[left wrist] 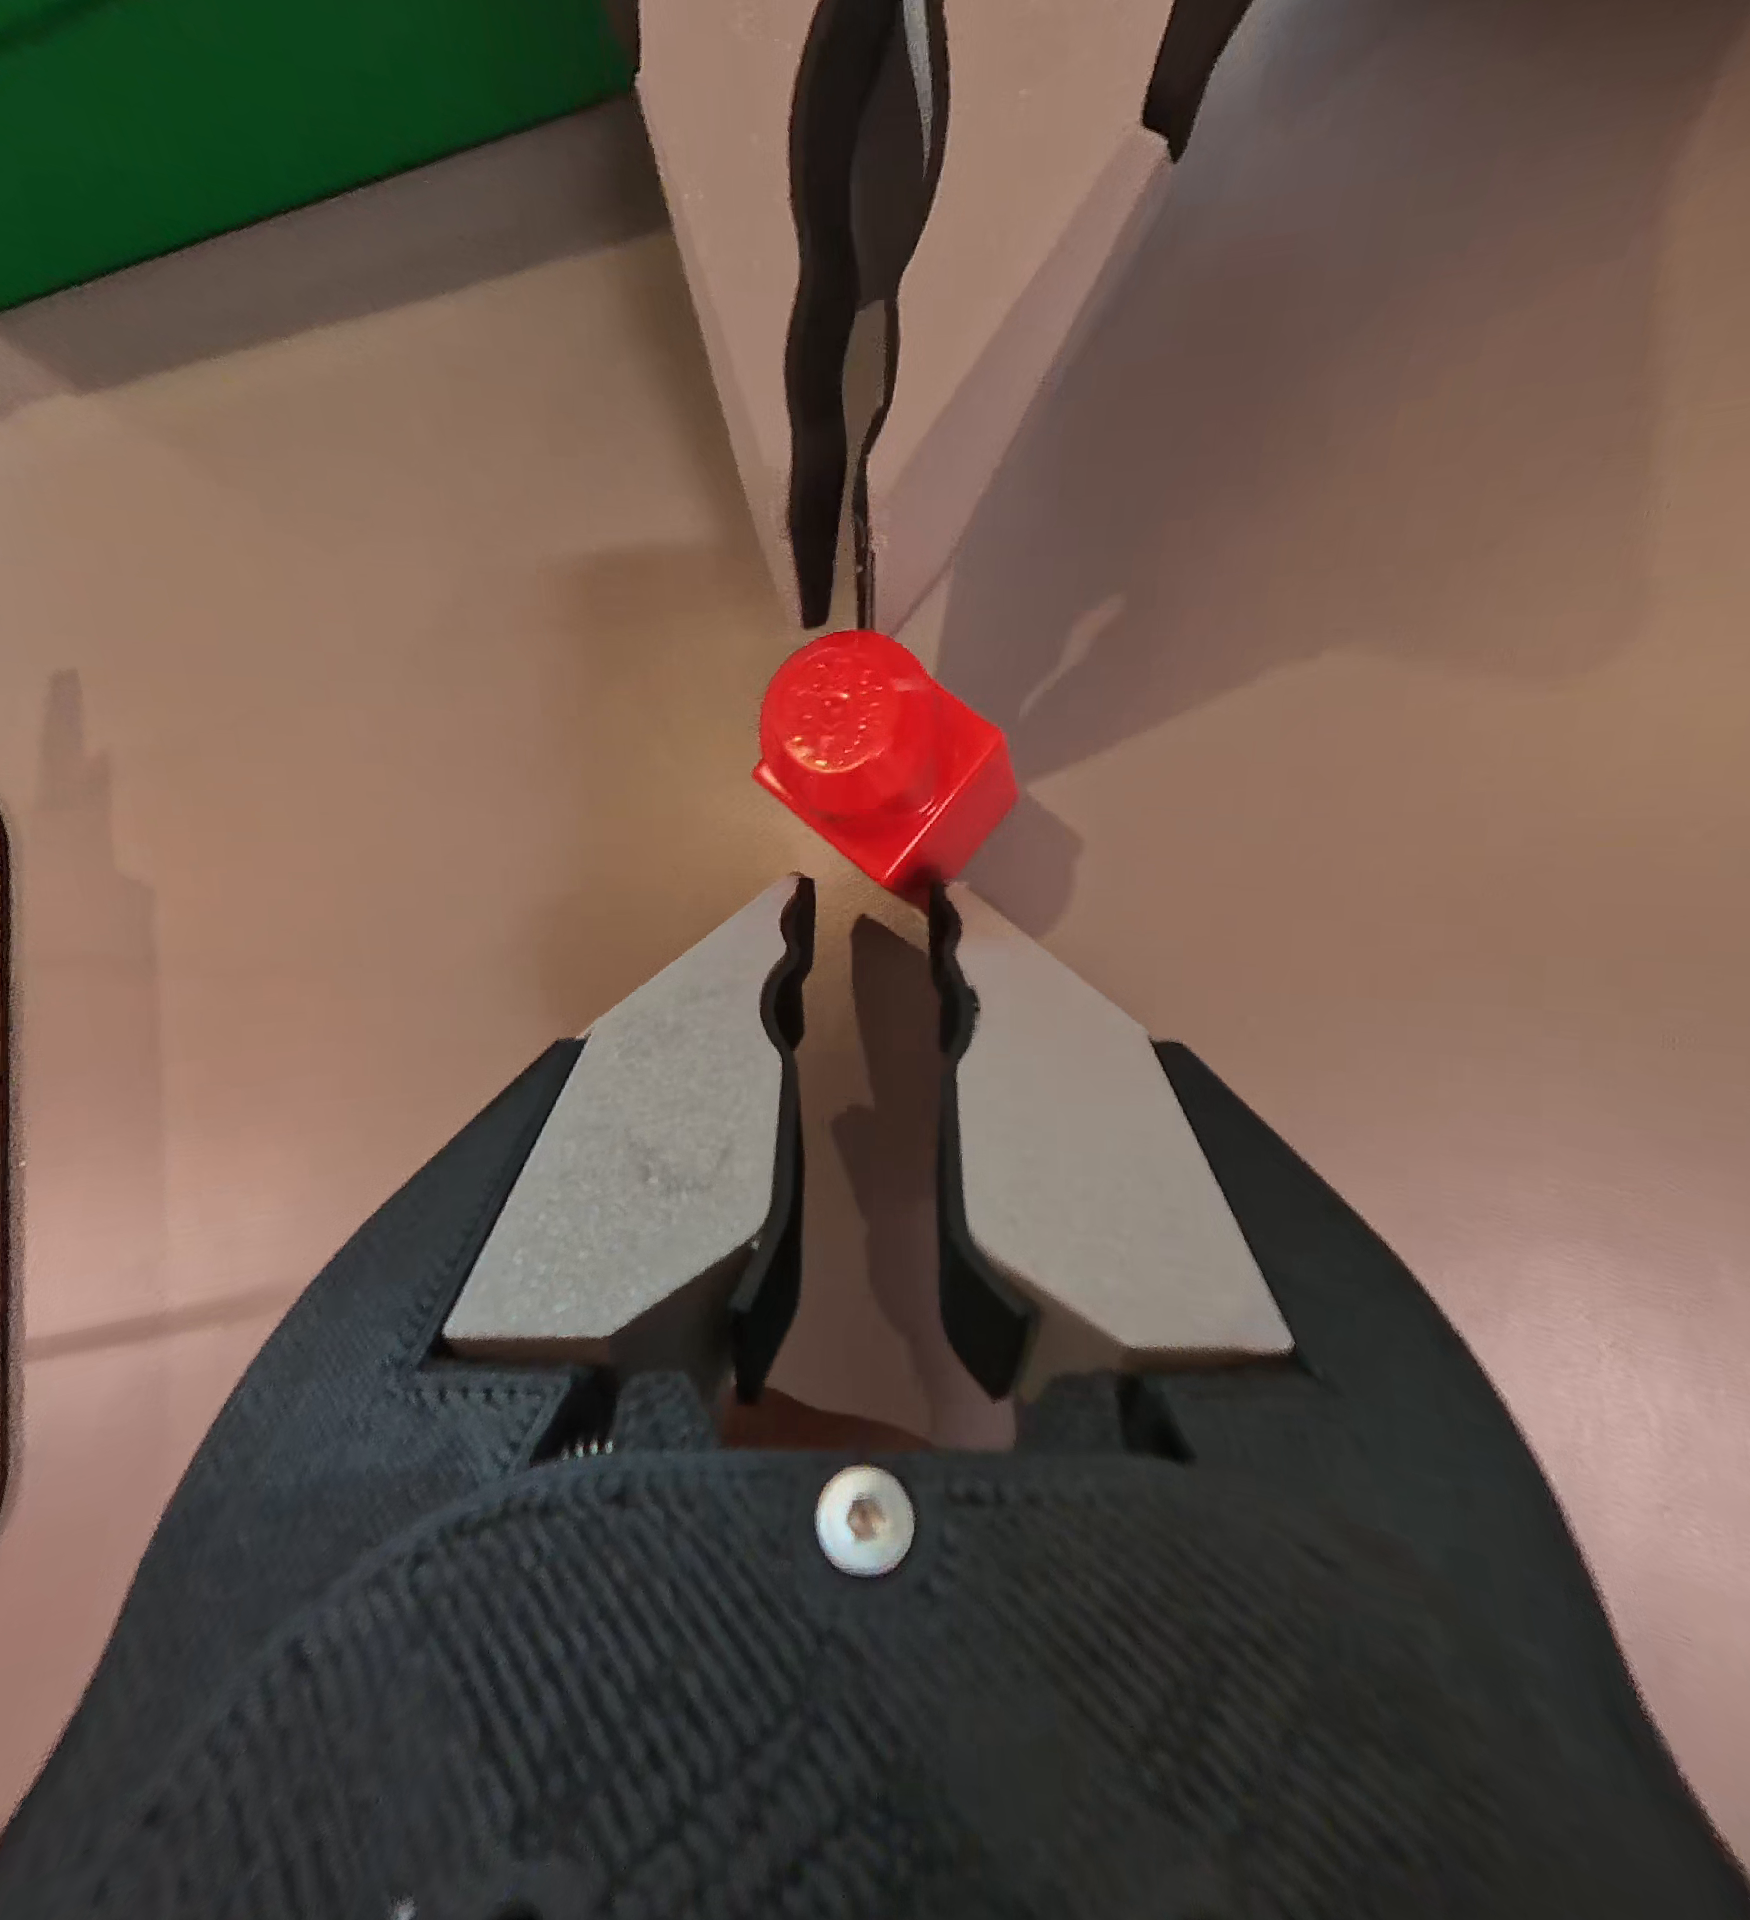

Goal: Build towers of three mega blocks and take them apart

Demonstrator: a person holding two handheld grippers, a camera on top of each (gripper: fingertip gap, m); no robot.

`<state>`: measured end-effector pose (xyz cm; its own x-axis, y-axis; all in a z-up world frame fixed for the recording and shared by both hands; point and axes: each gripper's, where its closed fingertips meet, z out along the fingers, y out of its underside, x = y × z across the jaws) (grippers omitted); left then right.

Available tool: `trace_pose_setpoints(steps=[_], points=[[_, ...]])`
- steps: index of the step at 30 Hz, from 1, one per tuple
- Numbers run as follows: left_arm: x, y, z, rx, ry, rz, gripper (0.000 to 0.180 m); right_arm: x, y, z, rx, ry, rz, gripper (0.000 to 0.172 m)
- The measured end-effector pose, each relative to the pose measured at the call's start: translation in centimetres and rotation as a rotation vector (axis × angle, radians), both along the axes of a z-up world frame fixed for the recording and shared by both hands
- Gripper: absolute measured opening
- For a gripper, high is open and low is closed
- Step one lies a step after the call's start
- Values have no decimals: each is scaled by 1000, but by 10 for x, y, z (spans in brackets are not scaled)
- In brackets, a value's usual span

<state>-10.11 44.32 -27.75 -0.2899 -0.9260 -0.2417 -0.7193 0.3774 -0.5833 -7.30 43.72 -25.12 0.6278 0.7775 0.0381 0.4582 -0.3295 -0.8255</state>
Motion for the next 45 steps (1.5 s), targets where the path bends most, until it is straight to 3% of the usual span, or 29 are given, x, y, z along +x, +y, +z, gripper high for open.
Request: trace_pose_setpoints(steps=[4,9,13,16,20,25,30,34,40,45], points=[[-6,7,10,-23,-14,29,13,1,-7,-1,-30,-5,34,0],[-7,8,12,-72,-16,52,19,-4,-20,-6,-99,9,110,0],[-7,-8,-5,-103,56,3,20,-4,6,-12,-22,-20,-23,0],[-15,5,-8,-32,98,40,25,-9,8,-13,3,-19,-13,0],[-24,29,11,-41,51,130,24,-4,7,-12,2,-25,-24,2],[-54,66,61,-7,-68,239,25,-6,1,-8,-15,12,15,0],[-115,119,119,88,-195,461,33,-12,2,-24,-3,-87,24,3],[-184,176,145,146,-286,760,41,-26,1,-25,30,-85,57,5],[-264,246,122,29,-364,1163,63,-30,-4,-17,81,-61,99,5],[-271,268,96,-31,-371,1234,72,-21,1,3,196,13,91,4]])
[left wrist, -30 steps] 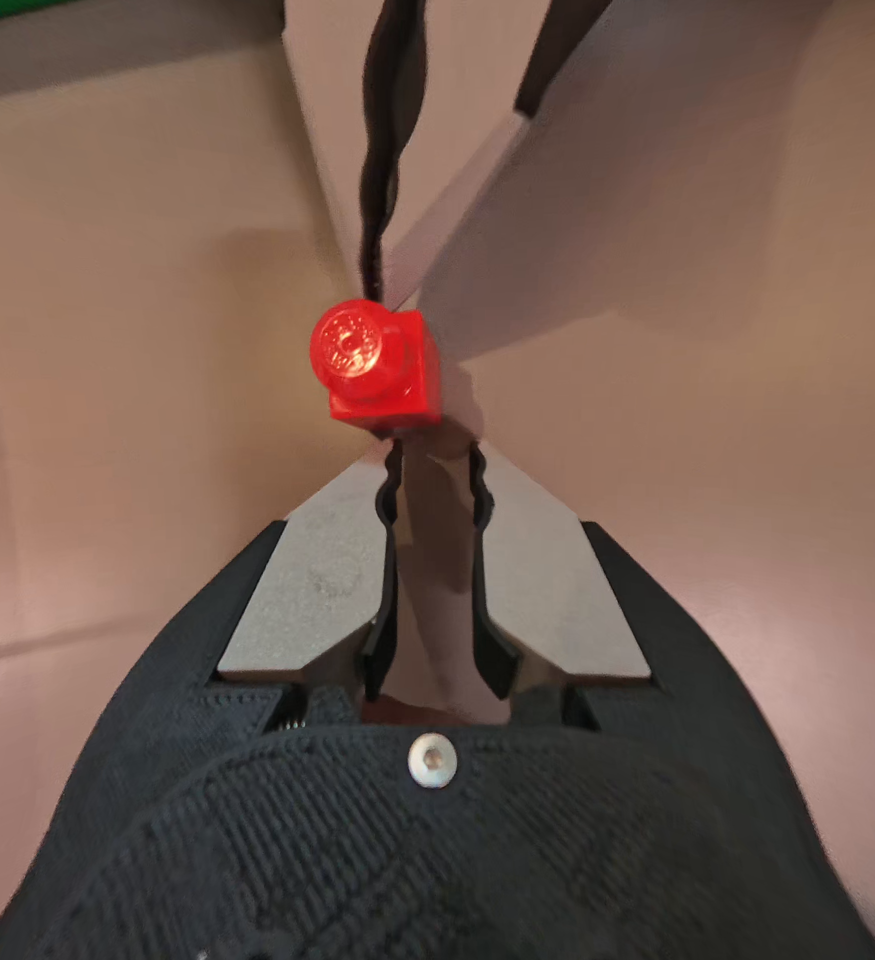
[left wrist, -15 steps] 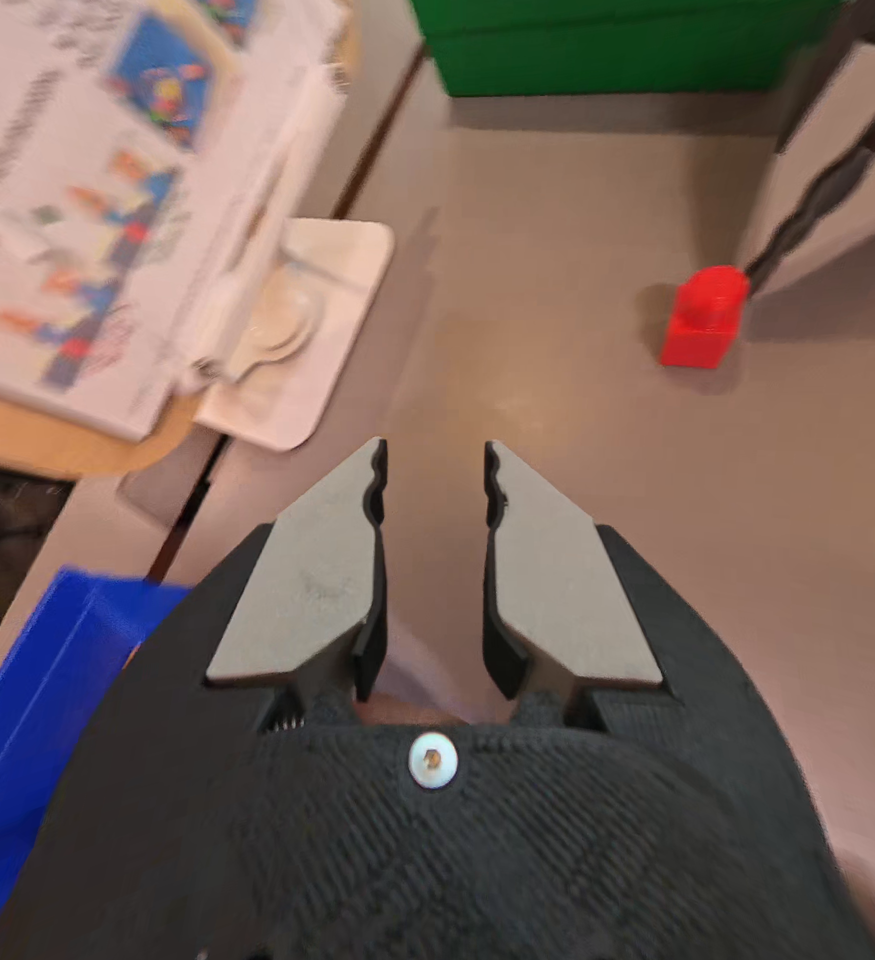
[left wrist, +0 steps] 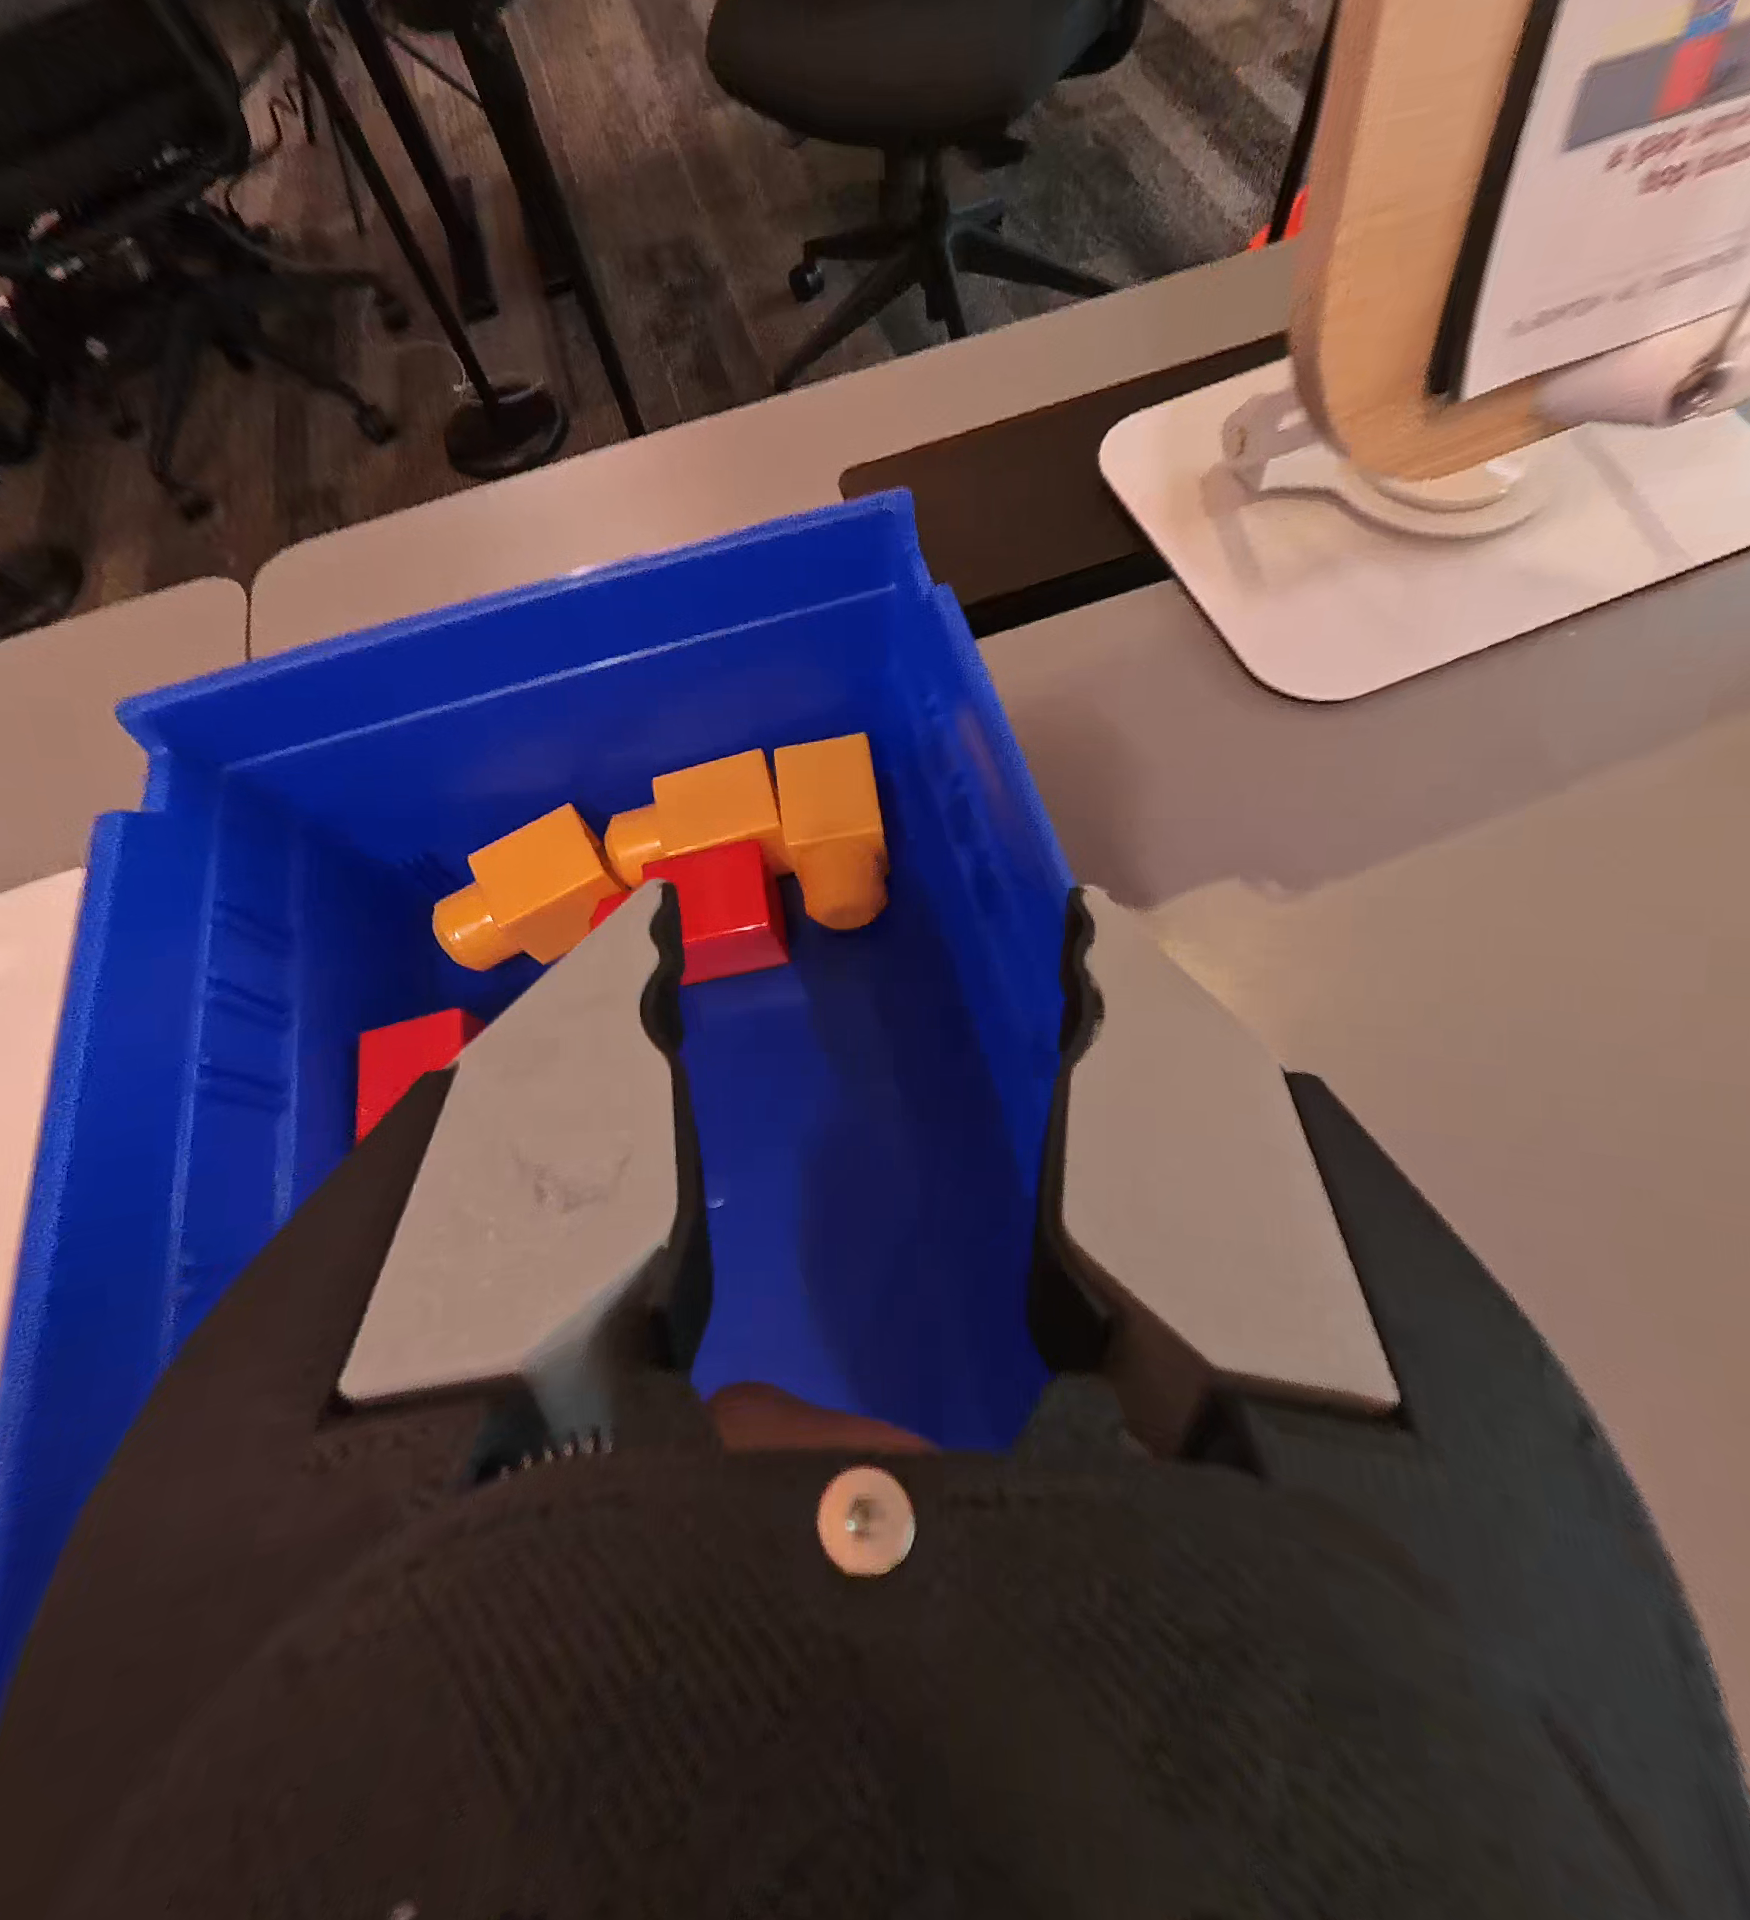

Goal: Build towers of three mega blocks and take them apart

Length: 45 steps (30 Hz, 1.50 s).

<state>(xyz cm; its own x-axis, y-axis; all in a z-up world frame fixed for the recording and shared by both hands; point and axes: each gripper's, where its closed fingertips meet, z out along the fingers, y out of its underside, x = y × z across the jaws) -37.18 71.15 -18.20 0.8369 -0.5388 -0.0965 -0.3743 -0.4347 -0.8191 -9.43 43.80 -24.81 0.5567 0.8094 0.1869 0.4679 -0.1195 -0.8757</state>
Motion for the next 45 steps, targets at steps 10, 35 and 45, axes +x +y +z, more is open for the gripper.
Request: trace_pose_setpoints(steps=[10,35,45], points=[[-25,32,-5,-12,-164,90,71,13,13,9,26,74,-57,5],[-46,75,-98,-176,92,133,61,1,-3,8,25,35,14,5],[-60,67,-51,-66,88,136,56,1,-4,12,44,28,4,5]])
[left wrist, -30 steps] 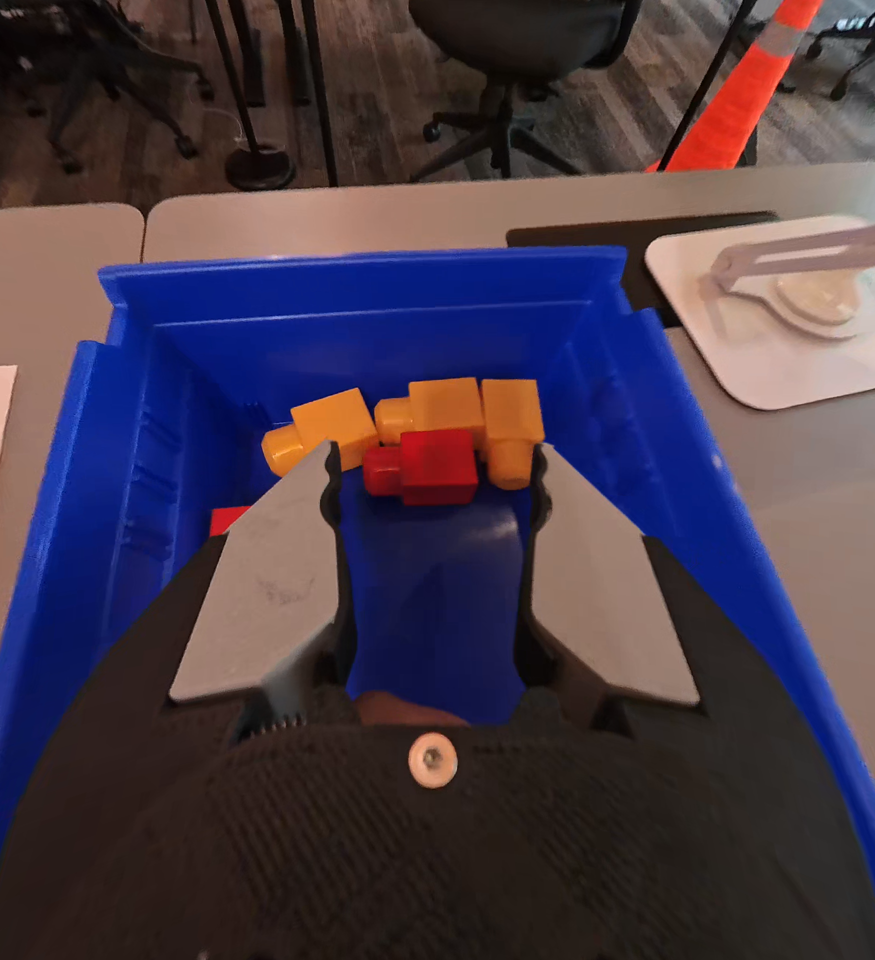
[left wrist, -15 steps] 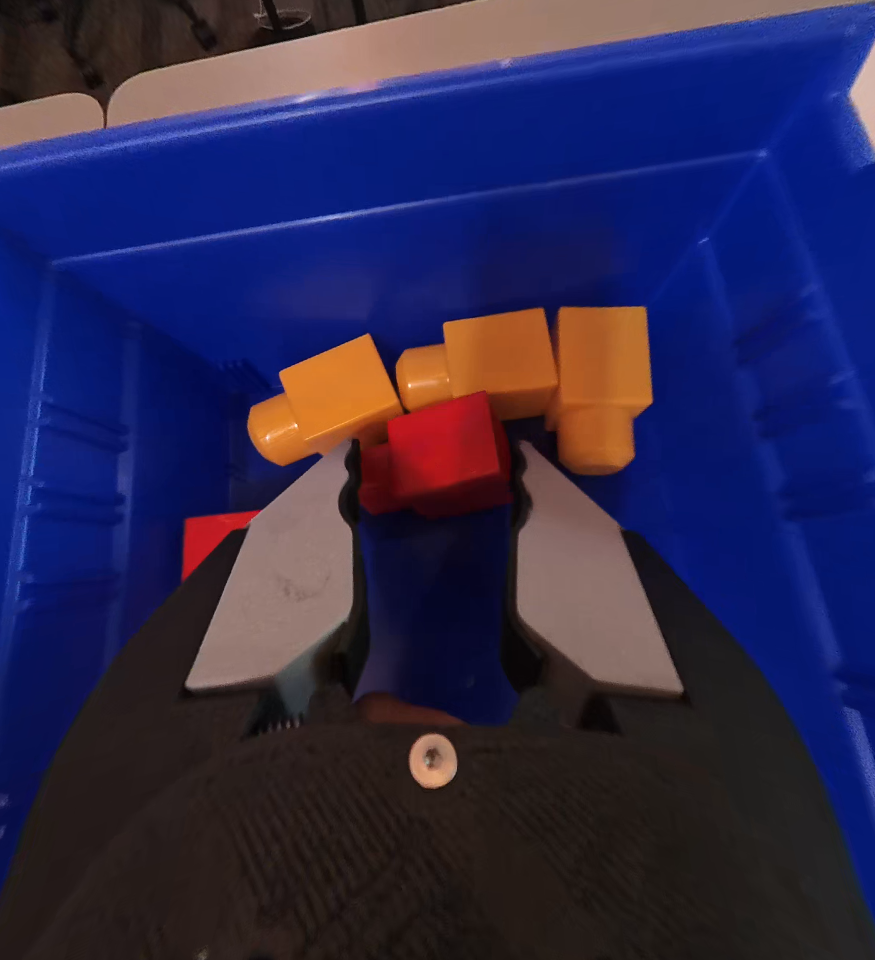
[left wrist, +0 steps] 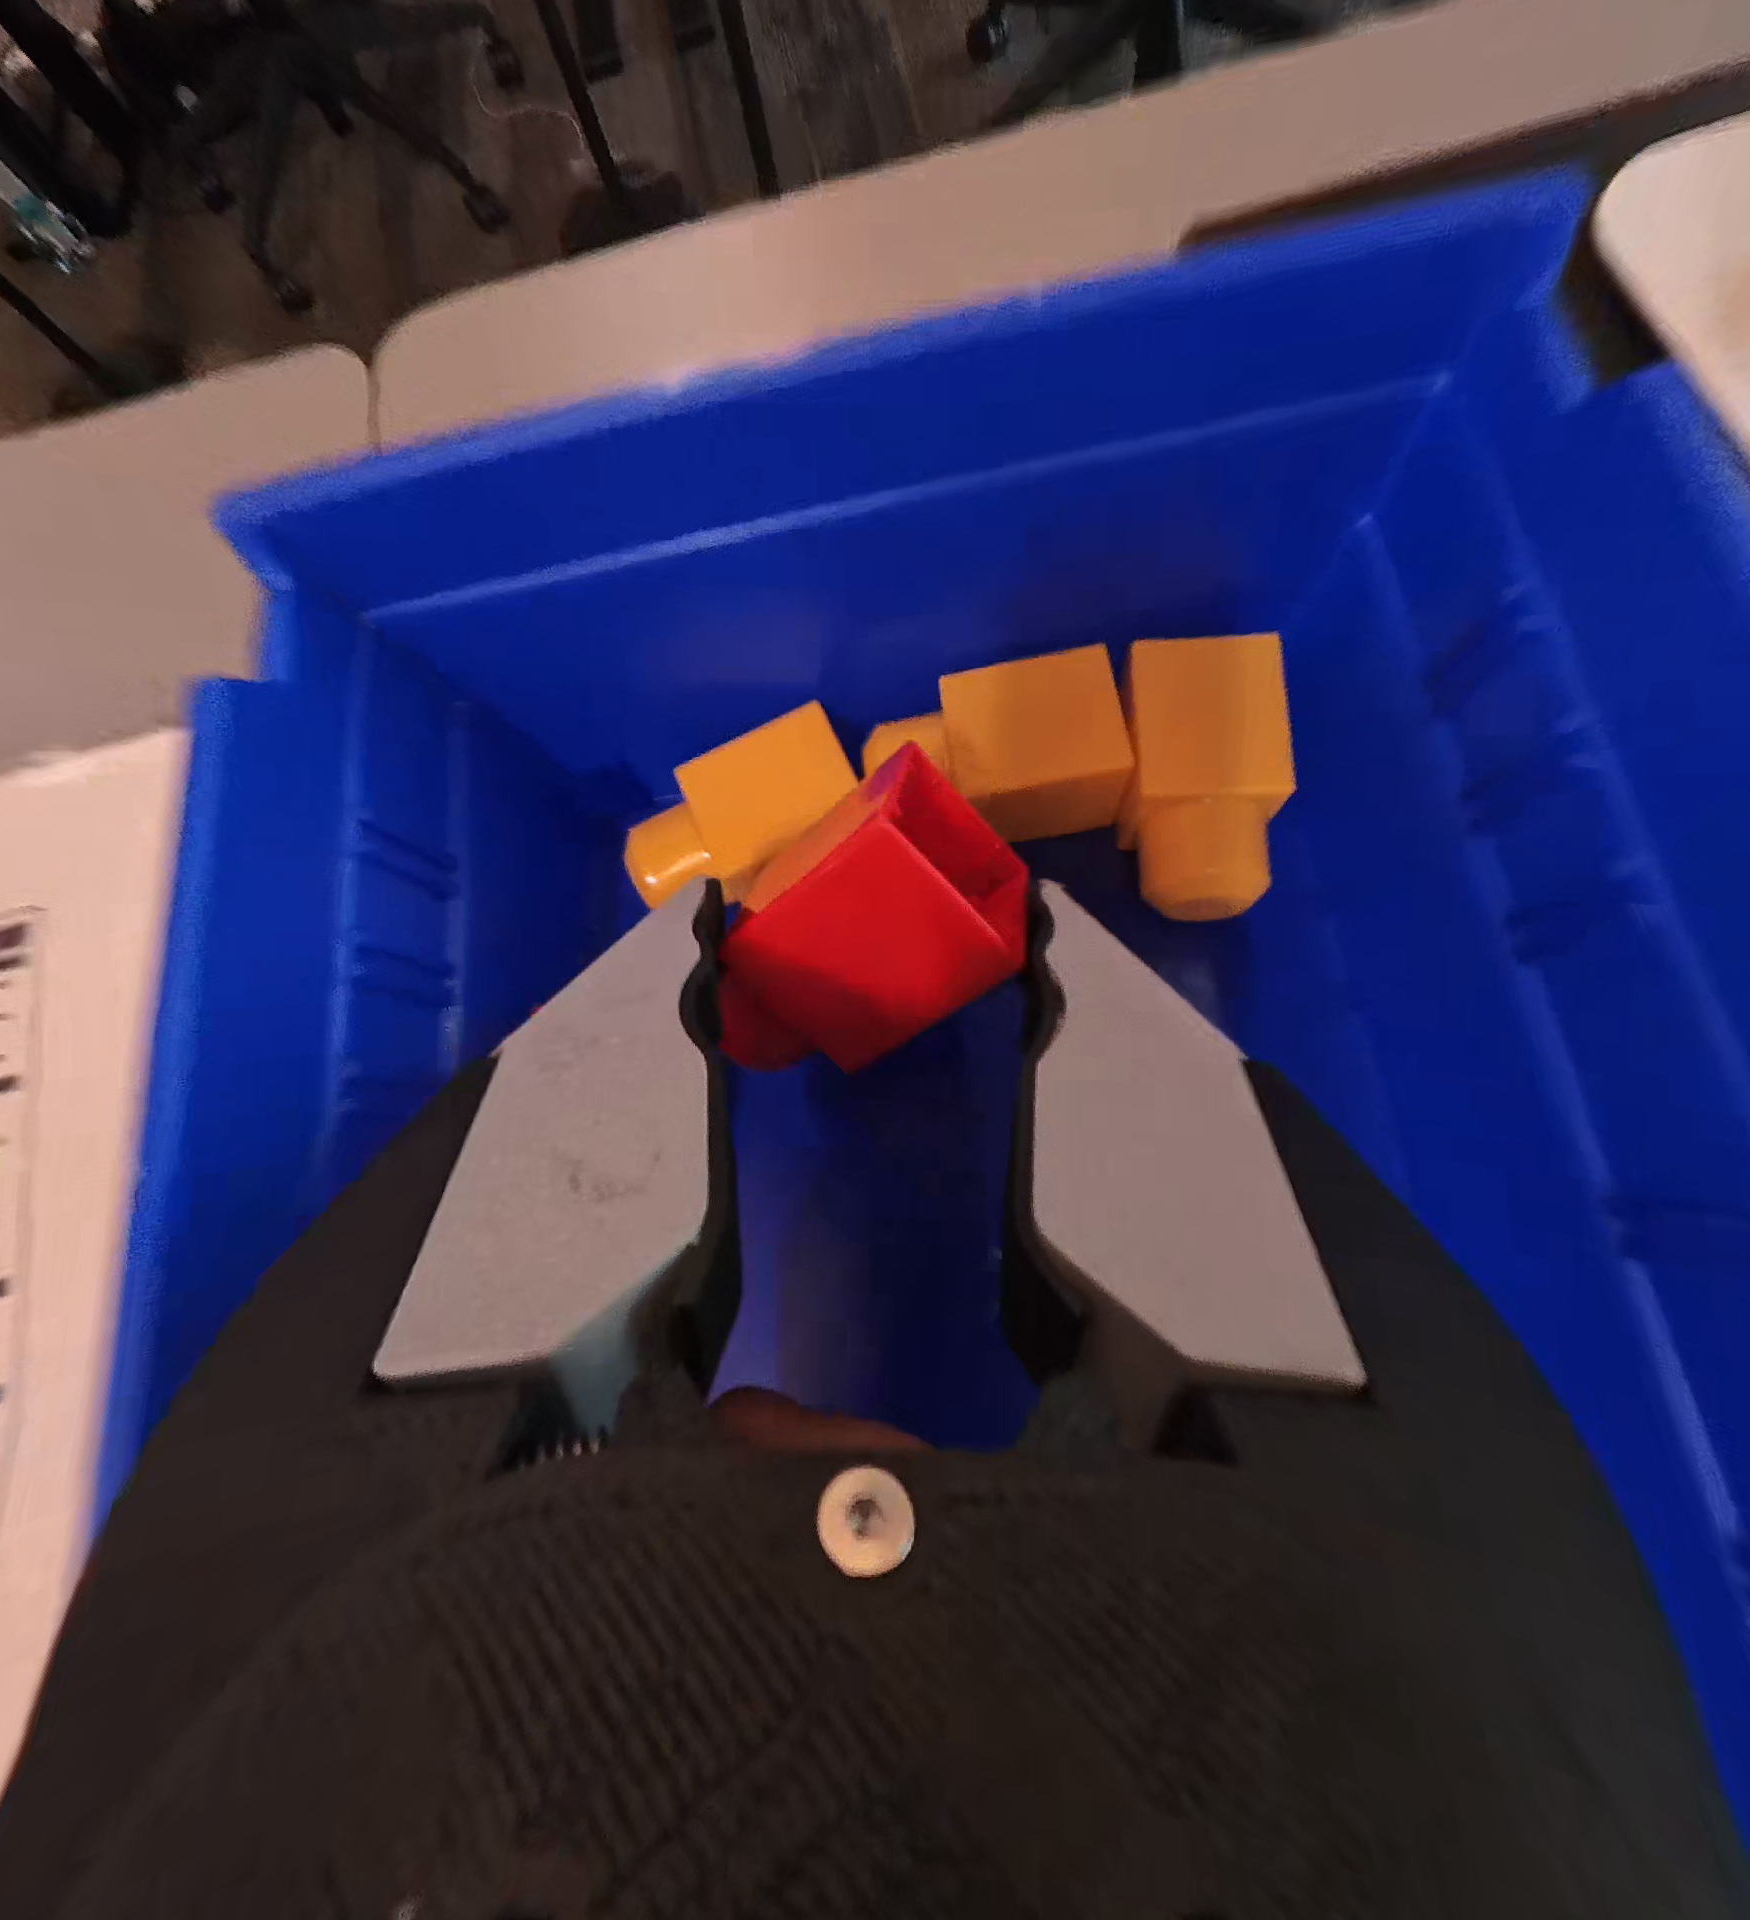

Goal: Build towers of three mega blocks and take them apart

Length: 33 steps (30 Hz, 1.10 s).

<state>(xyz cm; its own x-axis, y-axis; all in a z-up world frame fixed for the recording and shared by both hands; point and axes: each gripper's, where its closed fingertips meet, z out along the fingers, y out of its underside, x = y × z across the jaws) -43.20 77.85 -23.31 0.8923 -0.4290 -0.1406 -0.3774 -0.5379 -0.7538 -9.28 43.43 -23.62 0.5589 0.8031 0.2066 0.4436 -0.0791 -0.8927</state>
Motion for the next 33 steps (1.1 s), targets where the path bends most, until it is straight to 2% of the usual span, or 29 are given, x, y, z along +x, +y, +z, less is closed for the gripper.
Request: trace_pose_setpoints(steps=[3,5,8,10,13,16,20,23,26,29,33], points=[[9,-18,63,148,-57,-40,56,2,1,4,7,14,-10,4],[35,-44,108,249,-127,-129,56,4,2,10,18,37,-19,4],[100,-104,157,336,-324,-368,55,5,1,22,17,96,-26,5],[149,-152,170,327,-444,-553,56,3,-2,30,17,150,-14,5],[214,-222,165,282,-561,-772,55,-1,-7,41,19,210,2,7],[264,-295,149,174,-710,-955,55,-7,-14,53,26,278,29,17],[301,-362,117,19,-850,-1080,55,-22,-28,66,-4,393,114,25],[310,-381,114,-80,-1035,-1109,55,-31,-38,71,-26,435,175,31],[312,-388,116,-188,-1177,-1124,55,-34,-36,70,-7,421,153,39],[313,-391,109,-262,-1205,-1127,55,-33,-32,71,40,401,117,47],[320,-389,99,-261,-1188,-1099,55,-40,-38,74,46,409,154,43]])
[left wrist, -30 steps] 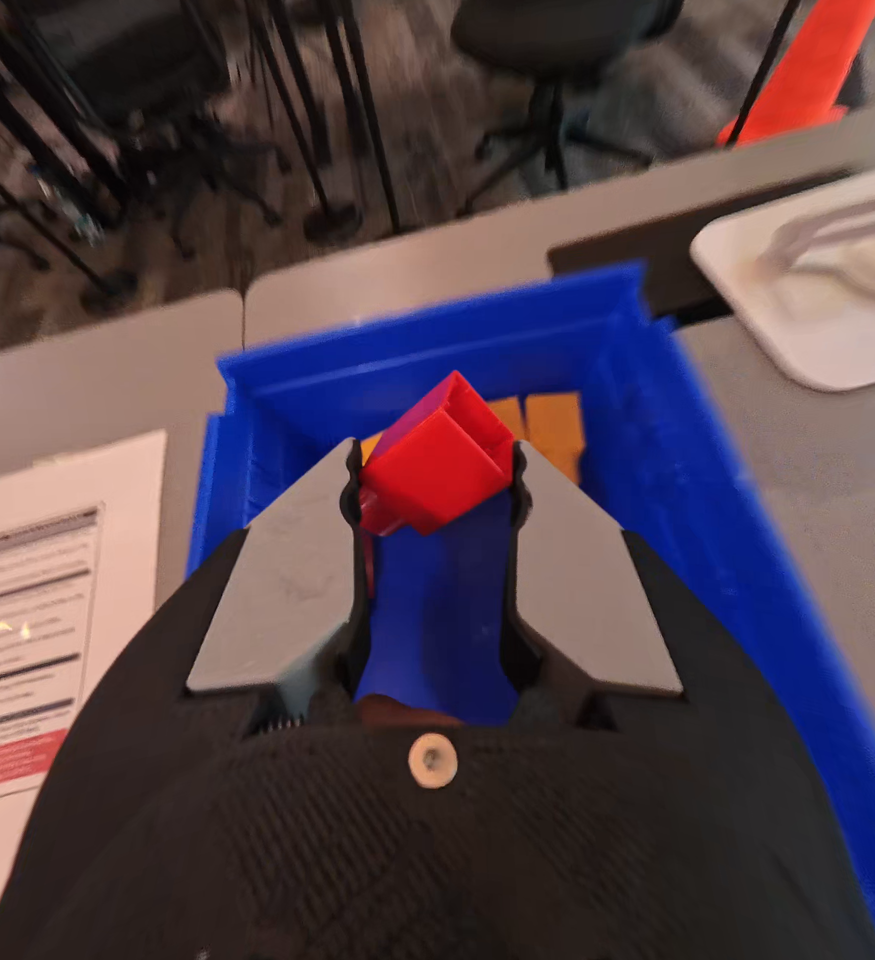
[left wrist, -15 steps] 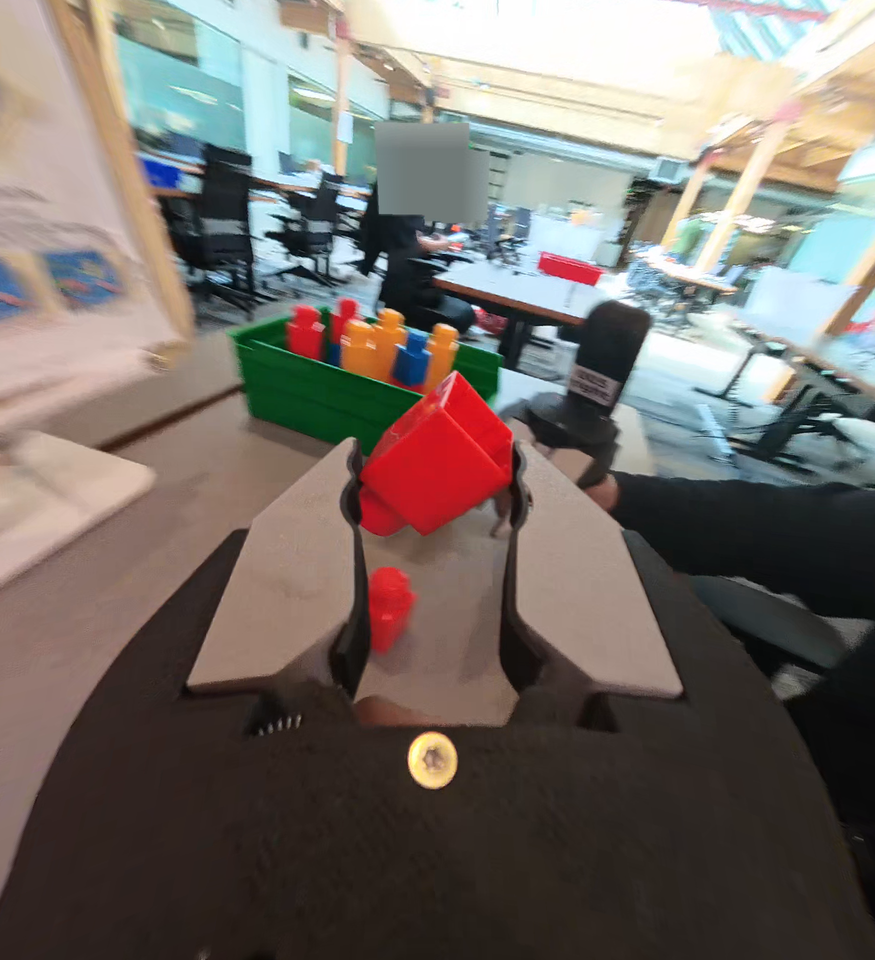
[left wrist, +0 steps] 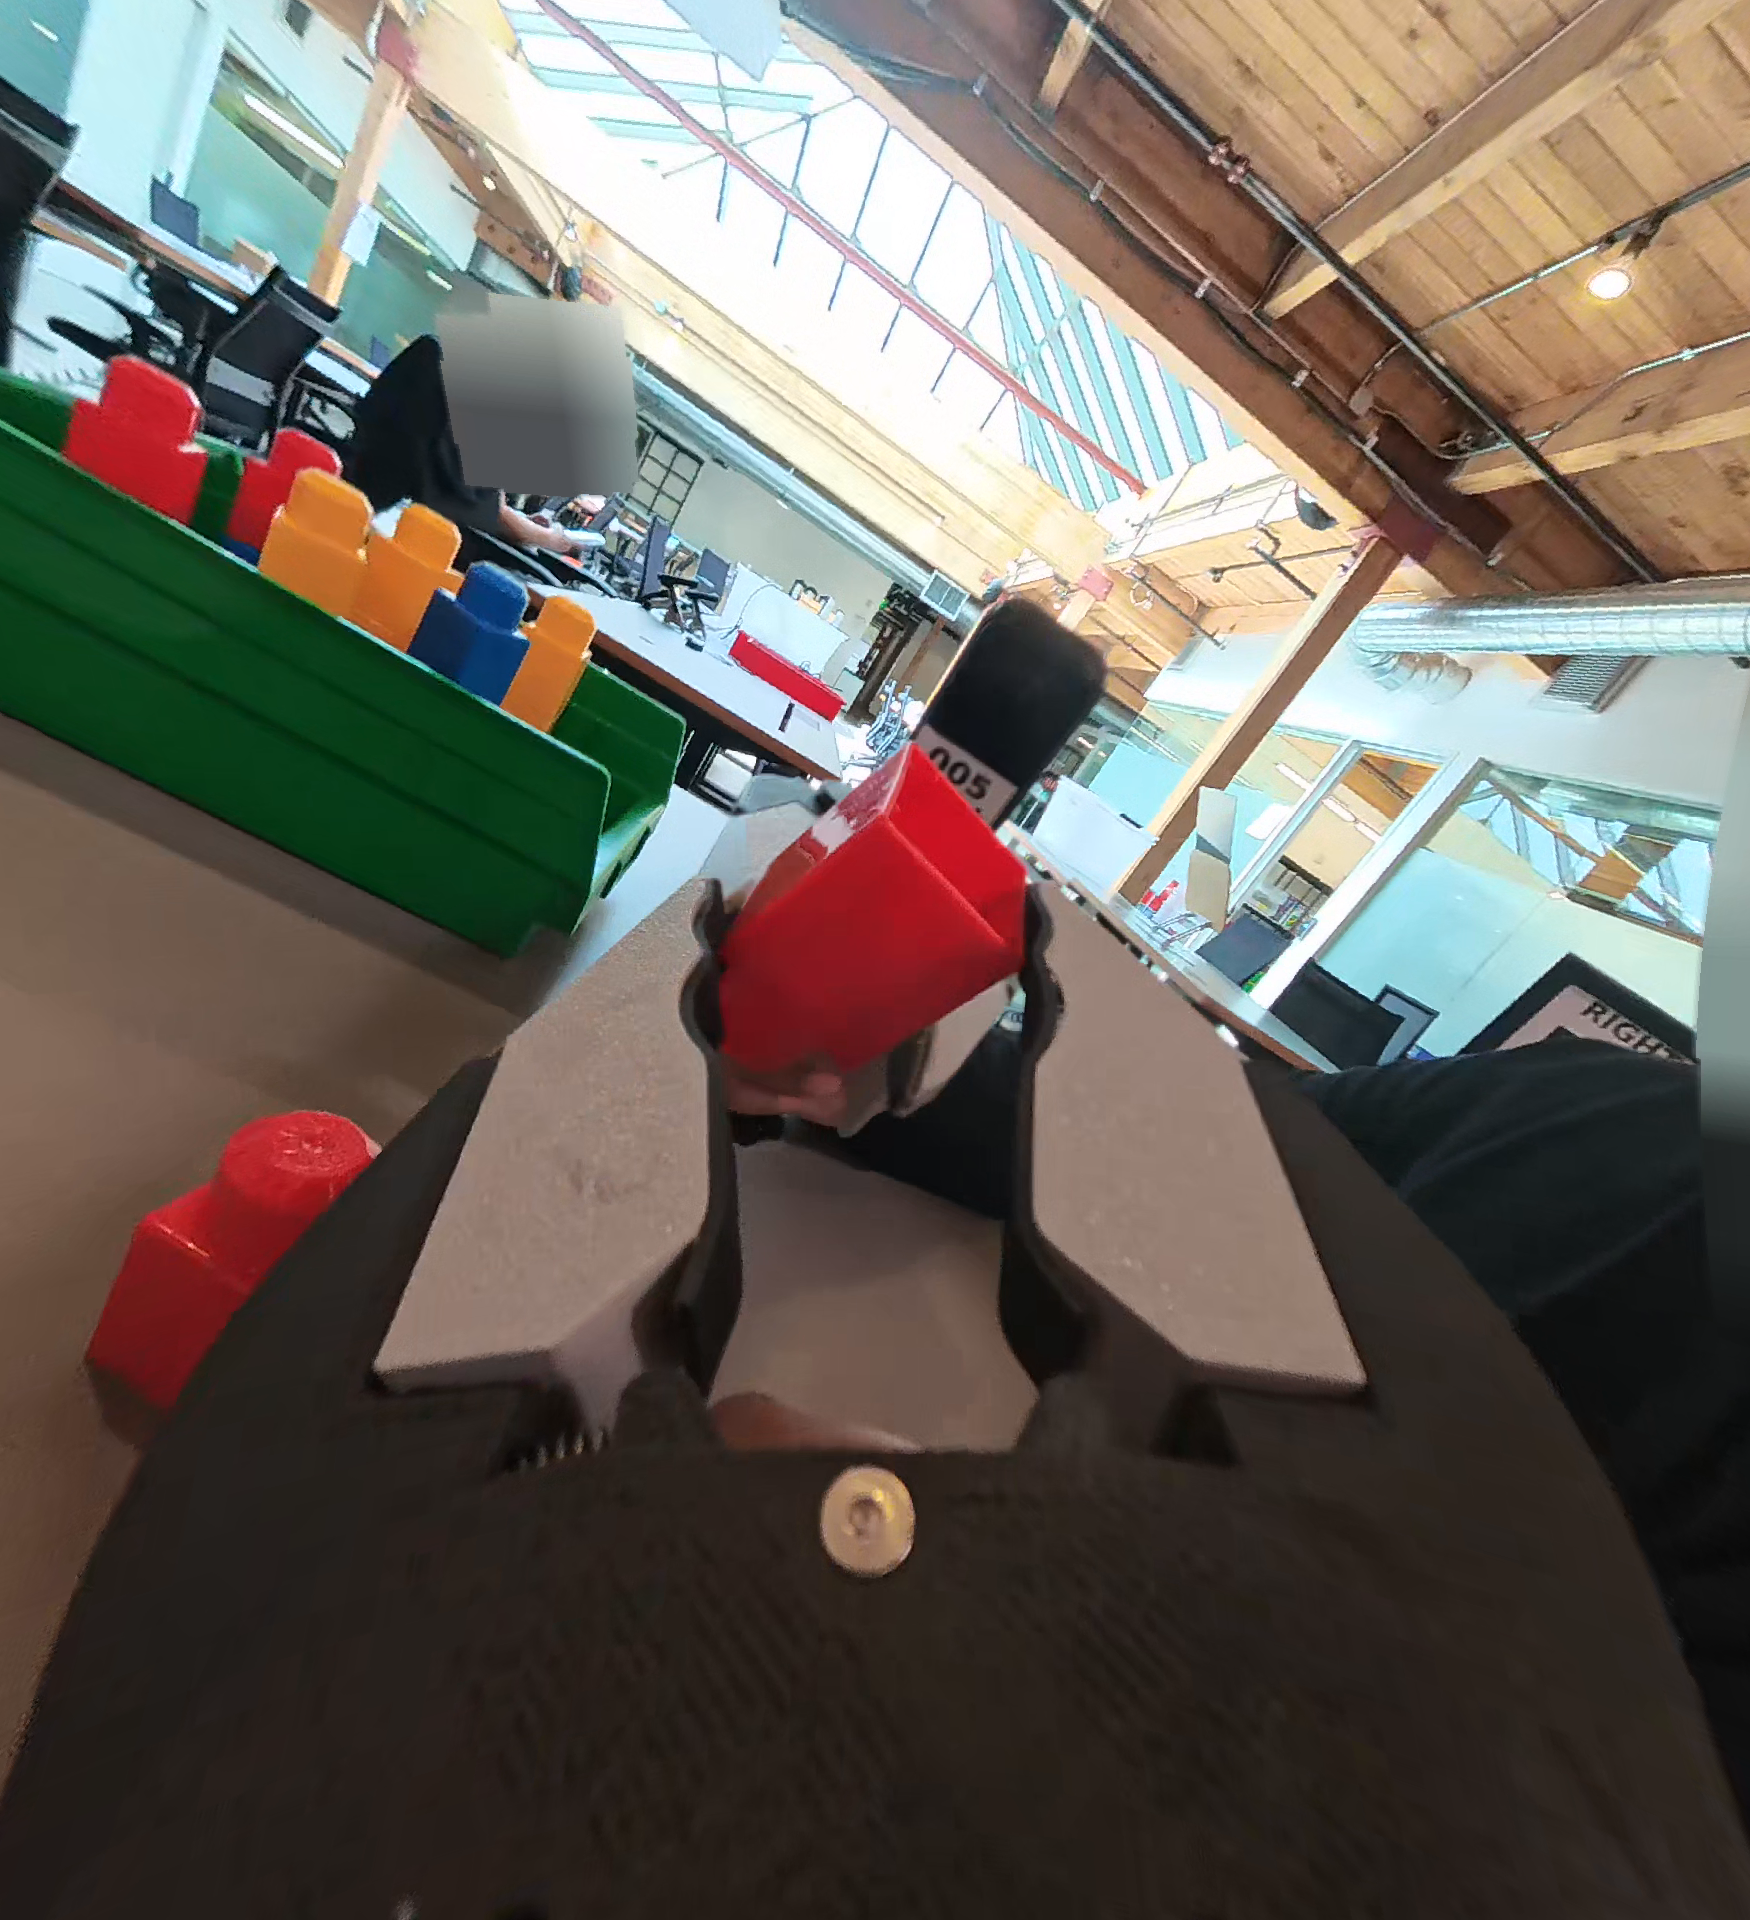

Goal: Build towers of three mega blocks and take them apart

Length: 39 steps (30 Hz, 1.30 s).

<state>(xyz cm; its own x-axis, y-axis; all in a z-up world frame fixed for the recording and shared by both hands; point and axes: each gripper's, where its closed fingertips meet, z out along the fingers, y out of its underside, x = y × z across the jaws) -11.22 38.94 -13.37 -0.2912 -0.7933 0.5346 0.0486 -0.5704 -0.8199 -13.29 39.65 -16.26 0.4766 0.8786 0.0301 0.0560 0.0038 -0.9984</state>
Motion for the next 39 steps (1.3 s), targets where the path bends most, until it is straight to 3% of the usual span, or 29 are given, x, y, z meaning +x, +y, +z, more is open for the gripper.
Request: trace_pose_setpoints(steps=[4,13,22,30,35,39], points=[[6,7,-6,-67,-9,34,55,7,15,-7,4,-41,-111,27],[8,16,-13,-83,14,93,55,10,19,-16,-49,-65,-119,26],[-12,49,-10,76,69,293,55,31,34,-32,-111,-152,-214,26],[-4,30,-15,315,148,294,54,24,28,-44,-24,-369,-226,26],[-4,40,-28,512,257,432,35,28,29,-44,15,-423,-260,26],[-7,48,-36,479,324,448,34,36,34,-44,2,-418,-292,26]])
